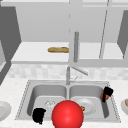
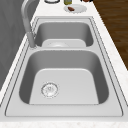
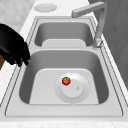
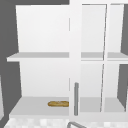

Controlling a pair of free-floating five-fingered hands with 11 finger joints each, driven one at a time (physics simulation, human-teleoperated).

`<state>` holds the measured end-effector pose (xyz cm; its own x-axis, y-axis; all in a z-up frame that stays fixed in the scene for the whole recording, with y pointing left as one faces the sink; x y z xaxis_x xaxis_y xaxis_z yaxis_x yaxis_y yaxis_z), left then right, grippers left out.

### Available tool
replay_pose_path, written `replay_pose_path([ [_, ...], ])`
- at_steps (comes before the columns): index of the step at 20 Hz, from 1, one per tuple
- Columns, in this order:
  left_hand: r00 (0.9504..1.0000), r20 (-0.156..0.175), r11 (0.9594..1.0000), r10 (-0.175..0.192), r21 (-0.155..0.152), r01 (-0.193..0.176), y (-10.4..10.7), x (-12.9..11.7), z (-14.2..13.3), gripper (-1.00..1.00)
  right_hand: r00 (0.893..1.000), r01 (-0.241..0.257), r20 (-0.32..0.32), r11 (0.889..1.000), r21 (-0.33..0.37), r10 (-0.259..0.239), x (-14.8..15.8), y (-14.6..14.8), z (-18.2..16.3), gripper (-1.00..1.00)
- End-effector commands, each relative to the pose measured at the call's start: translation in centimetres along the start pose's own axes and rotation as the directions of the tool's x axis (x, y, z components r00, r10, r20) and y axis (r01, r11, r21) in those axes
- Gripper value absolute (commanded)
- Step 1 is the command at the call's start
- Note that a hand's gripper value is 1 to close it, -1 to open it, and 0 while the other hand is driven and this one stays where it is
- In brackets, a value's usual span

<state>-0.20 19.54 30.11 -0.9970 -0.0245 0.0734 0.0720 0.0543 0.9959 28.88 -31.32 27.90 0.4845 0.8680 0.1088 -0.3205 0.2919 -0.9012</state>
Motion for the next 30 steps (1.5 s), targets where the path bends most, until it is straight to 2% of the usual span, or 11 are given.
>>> replay_pose_path([
  [1,1.0,0.0,1.0,0.0,0.0,0.0,0.0,0.0,0.0,0.0,0.995,-0.053,0.082,0.999,0.001,0.053,1.1,1.0,0.7,1.0],
  [3,1.0,0.0,1.0,0.0,0.0,0.0,0.0,0.0,0.0,0.0,0.994,-0.053,0.093,0.999,0.001,0.053,1.7,1.9,1.0,1.0],
  [8,1.0,0.0,1.0,0.0,0.0,0.0,0.0,0.0,0.0,0.0,0.997,-0.04,0.064,0.999,-0.007,0.04,4.3,5.7,0.7,1.0],
  [15,1.0,0.0,1.0,0.0,0.0,0.0,0.0,0.0,0.0,0.0,0.993,-0.04,0.108,0.999,-0.02,0.042,6.6,12.0,-0.2,1.0],
  [18,1.0,0.0,1.0,0.0,0.0,0.0,0.0,0.0,0.0,0.0,0.991,-0.051,0.12,0.999,-0.013,0.052,7.8,14.2,-1.7,1.0],
  [19,1.0,0.0,1.0,0.0,0.0,0.0,0.0,0.0,0.0,0.0,0.993,-0.052,0.106,0.998,-0.018,0.053,8.5,14.8,-2.6,1.0],
  [22,1.0,0.0,1.0,0.0,0.0,0.0,0.0,0.0,0.0,0.0,0.992,-0.057,0.111,0.998,-0.006,0.058,9.3,14.6,-3.8,1.0],
  [26,1.0,0.0,1.0,0.0,0.0,0.0,0.0,0.0,0.0,0.0,0.99,-0.077,0.12,0.995,0.063,0.069,10.6,15.5,-6.6,1.0],
  [30,1.0,0.0,1.0,0.0,0.0,0.0,0.0,0.0,0.0,0.0,0.99,-0.076,0.126,0.994,0.077,0.066,11.9,16.0,-9.6,1.0],
])
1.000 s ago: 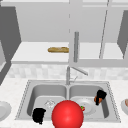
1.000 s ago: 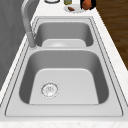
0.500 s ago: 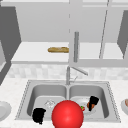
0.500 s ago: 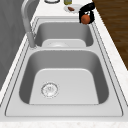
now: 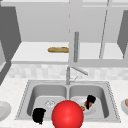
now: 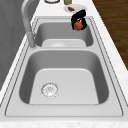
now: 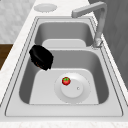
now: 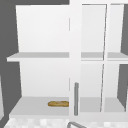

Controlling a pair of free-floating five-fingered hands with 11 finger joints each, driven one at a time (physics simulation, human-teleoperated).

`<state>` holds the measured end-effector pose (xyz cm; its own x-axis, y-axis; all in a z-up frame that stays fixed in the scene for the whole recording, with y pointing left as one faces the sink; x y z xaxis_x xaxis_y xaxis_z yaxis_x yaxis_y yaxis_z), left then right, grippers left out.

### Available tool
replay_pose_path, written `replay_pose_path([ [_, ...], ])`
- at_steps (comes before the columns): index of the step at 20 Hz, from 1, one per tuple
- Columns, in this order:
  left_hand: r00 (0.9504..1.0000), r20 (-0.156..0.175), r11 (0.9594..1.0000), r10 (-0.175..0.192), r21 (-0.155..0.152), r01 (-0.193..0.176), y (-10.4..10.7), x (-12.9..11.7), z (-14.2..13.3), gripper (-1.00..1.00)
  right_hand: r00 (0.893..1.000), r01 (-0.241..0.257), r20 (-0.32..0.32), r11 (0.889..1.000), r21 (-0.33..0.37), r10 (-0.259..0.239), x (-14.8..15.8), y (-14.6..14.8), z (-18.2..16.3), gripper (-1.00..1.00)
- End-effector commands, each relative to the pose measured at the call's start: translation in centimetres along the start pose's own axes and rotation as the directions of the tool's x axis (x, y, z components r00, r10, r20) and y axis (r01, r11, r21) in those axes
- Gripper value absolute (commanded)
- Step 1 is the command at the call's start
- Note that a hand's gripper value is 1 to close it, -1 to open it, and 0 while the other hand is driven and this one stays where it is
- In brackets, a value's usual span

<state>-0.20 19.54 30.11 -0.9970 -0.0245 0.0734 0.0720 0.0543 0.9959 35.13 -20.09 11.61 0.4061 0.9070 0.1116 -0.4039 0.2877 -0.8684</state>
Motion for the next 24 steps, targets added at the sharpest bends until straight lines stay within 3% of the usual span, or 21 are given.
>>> replay_pose_path([
  [1,1.0,0.0,1.0,0.0,0.0,0.0,0.0,0.0,0.0,0.0,0.998,-0.035,0.043,0.999,0.001,0.035,1.0,-0.1,-3.0,1.0],
  [4,1.0,0.0,1.0,0.0,0.0,0.0,0.0,0.0,0.0,0.0,0.998,-0.039,0.041,0.999,0.0,0.039,1.7,0.0,-5.4,1.0],
  [7,1.0,0.0,1.0,0.0,0.0,0.0,0.0,0.0,0.0,0.0,0.996,-0.076,0.039,0.997,-0.016,0.077,2.1,1.7,-8.1,1.0],
  [24,1.0,0.0,1.0,0.0,0.0,0.0,0.0,0.0,0.0,0.0,0.995,-0.082,0.053,0.996,-0.023,0.083,4.7,8.6,-22.5,1.0],
])
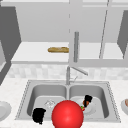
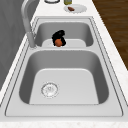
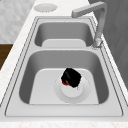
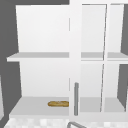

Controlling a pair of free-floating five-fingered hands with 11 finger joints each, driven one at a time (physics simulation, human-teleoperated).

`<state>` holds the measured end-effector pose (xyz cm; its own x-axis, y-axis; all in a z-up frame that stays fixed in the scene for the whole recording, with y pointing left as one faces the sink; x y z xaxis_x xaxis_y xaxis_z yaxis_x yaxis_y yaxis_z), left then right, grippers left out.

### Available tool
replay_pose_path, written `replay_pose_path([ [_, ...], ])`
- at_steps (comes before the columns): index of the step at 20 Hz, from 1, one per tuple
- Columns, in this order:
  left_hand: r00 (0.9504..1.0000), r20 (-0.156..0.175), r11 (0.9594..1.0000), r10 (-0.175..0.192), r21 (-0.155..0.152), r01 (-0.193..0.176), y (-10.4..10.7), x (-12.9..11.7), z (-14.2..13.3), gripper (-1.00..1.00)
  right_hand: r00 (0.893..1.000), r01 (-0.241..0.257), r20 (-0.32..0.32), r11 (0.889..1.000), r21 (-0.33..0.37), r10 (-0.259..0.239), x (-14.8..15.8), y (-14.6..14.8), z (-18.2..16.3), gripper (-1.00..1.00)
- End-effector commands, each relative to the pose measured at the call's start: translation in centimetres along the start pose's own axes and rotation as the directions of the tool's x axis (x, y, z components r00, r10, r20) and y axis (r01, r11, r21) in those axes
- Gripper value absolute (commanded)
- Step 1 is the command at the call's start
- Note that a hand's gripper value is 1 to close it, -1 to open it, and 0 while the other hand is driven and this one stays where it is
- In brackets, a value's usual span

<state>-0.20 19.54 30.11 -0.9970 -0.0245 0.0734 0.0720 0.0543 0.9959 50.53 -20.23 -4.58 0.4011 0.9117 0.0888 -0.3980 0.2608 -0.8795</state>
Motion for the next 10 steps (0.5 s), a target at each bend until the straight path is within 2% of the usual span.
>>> replay_pose_path([
  [1,1.0,0.0,1.0,0.0,0.0,0.0,0.0,0.0,0.0,0.0,0.997,-0.046,0.066,0.999,-0.007,0.047,0.5,1.0,-2.5,1.0],
  [10,1.0,0.0,1.0,0.0,0.0,0.0,0.0,0.0,0.0,0.0,0.991,-0.033,0.13,0.999,0.01,0.031,0.1,3.9,-9.0,1.0],
])
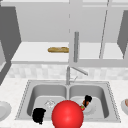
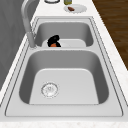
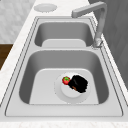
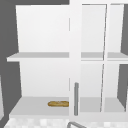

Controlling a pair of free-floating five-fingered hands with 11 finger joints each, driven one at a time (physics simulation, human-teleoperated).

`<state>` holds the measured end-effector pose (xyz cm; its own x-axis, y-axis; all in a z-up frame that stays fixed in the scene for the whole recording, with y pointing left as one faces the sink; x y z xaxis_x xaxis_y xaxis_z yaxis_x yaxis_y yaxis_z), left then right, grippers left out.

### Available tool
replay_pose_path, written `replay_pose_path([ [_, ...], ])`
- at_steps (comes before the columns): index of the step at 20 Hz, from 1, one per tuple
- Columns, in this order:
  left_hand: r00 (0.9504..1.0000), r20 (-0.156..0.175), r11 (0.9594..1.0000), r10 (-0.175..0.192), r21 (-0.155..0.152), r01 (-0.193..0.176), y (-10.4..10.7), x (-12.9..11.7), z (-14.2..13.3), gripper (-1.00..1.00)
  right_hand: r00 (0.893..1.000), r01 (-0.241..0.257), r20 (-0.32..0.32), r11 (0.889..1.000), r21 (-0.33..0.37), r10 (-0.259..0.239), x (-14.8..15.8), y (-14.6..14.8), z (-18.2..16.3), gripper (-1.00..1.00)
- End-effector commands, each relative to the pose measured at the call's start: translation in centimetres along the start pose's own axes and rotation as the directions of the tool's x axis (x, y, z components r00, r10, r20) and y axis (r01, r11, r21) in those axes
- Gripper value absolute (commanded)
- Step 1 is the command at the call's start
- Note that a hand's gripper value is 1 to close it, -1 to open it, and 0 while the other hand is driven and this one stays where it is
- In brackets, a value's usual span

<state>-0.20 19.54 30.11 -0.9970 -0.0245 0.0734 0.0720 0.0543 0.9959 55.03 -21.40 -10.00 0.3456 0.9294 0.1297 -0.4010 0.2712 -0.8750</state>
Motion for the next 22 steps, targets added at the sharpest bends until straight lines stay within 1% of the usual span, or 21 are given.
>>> replay_pose_path([
  [1,1.0,0.0,1.0,0.0,0.0,0.0,0.0,0.0,0.0,0.0,0.997,-0.035,0.065,0.999,0.008,0.035,-0.5,1.1,-2.7,1.0],
  [4,1.0,0.0,1.0,0.0,0.0,0.0,0.0,0.0,0.0,0.0,0.995,-0.031,0.1,0.999,0.038,0.027,-1.1,0.5,-3.5,1.0],
  [8,1.0,0.0,1.0,0.0,0.0,0.0,0.0,0.0,0.0,0.0,0.988,-0.036,0.154,0.994,0.107,0.019,-1.8,-0.4,-4.5,1.0],
  [9,1.0,0.0,1.0,0.0,0.0,0.0,0.0,0.0,0.0,0.0,0.987,-0.034,0.159,0.99,0.139,0.011,-1.8,-0.7,-4.0,1.0],
  [10,1.0,0.0,1.0,0.0,0.0,0.0,0.0,0.0,0.0,0.0,0.988,-0.035,0.156,0.988,0.153,0.011,-1.7,-0.7,-3.1,1.0],
  [11,1.0,0.0,1.0,0.0,0.0,0.0,0.0,0.0,0.0,0.0,0.987,-0.036,0.162,0.987,0.159,0.01,-1.8,-0.8,-3.0,-1.0],
  [12,1.0,0.0,1.0,0.0,0.0,0.0,0.0,0.0,0.0,0.0,0.987,-0.009,0.157,0.986,0.169,-0.018,-1.7,-1.2,-2.3,-1.0],
  [13,1.0,0.0,1.0,0.0,0.0,0.0,0.0,0.0,0.0,0.0,0.988,-0.02,0.156,0.982,0.189,-0.01,-1.4,-1.4,-2.0,-1.0],
  [15,1.0,0.0,1.0,0.0,0.0,0.0,0.0,0.0,0.0,0.0,0.987,-0.043,0.163,0.971,0.235,0.004,-1.4,-1.6,-1.5,-1.0],
  [16,1.0,0.0,1.0,0.0,0.0,0.0,0.0,0.0,0.0,0.0,0.984,-0.053,0.18,0.968,0.245,0.009,-1.2,-2.0,-1.2,-1.0],
  [17,1.0,0.0,1.0,0.0,0.0,0.0,0.0,0.0,0.0,0.0,0.978,-0.093,0.202,0.962,0.257,0.041,-1.3,-2.8,-0.7,-1.0],
  [18,1.0,0.0,1.0,0.0,0.0,0.0,0.0,0.0,0.0,0.0,0.973,-0.122,0.221,0.958,0.26,0.064,-1.6,-3.4,-0.3,-1.0],
  [19,1.0,0.0,1.0,0.0,0.0,0.0,0.0,0.0,0.0,0.0,0.972,-0.132,0.223,0.954,0.269,0.071,-1.5,-3.8,0.0,-1.0],
  [20,1.0,0.0,1.0,0.0,0.0,0.0,0.0,0.0,0.0,0.0,0.972,-0.138,0.222,0.954,0.267,0.079,-1.5,-4.2,0.5,-1.0],
  [21,1.0,0.0,1.0,0.0,0.0,0.0,0.0,0.0,0.0,0.0,0.97,-0.142,0.23,0.957,0.251,0.084,-1.7,-4.7,1.2,-1.0],
  [22,1.0,0.0,1.0,0.0,0.0,0.0,0.0,0.0,0.0,0.0,0.968,-0.143,0.236,0.958,0.249,0.083,-1.9,-4.9,1.5,-1.0],
])
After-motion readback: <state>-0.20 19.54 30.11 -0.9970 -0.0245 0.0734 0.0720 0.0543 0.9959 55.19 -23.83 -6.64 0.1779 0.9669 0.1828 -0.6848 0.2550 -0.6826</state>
